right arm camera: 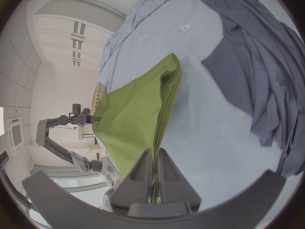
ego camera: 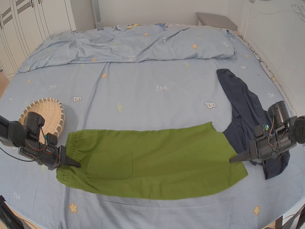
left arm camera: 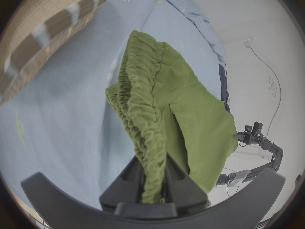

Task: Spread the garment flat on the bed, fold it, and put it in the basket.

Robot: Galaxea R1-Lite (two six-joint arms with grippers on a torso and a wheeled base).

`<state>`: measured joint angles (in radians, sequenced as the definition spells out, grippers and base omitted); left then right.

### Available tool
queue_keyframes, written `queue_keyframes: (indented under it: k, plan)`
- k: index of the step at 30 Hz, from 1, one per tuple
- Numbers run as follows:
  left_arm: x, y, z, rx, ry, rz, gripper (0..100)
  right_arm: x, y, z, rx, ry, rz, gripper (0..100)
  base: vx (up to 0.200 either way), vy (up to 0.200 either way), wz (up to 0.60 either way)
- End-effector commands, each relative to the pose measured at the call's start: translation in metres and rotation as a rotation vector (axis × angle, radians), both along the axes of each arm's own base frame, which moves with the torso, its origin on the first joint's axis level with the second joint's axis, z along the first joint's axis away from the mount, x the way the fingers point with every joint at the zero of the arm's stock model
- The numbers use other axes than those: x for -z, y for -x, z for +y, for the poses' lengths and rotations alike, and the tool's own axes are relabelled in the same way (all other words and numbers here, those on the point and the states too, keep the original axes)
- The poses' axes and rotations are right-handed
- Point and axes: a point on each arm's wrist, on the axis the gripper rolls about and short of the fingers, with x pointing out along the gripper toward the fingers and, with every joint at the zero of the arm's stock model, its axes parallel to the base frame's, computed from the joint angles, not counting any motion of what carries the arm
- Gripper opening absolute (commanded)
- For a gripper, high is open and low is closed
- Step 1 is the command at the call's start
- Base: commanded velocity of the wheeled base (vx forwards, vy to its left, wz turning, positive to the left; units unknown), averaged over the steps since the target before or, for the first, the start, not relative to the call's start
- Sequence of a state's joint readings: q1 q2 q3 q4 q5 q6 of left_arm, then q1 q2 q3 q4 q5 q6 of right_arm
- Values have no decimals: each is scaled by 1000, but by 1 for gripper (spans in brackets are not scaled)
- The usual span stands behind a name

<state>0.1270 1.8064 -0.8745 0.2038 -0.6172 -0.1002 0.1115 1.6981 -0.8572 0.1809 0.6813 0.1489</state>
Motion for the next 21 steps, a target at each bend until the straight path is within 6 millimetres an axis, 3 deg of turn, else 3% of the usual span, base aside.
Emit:
queue_keyframes:
  k: [1,3,7,19,20,21]
  plan:
    - [12,42,-2,12,-17,13,0,16,39,8,-53,4,38,0,0,0,0]
    - [25,57,-4,17,-24,4,0,32,53,12,-77,8,72,0,0,0,0]
    - [35,66,-5,15,-30,-13,0,48,65,13,-95,13,100,0,0,0,0]
    - [37,62,-3,-10,-77,-15,0,67,68,12,-96,19,127,0,0,0,0]
    - [36,62,-1,-17,-77,-20,0,68,69,12,-101,21,130,100,0,0,0]
    - [36,61,1,-26,-79,-28,0,68,69,12,-101,21,128,100,0,0,0]
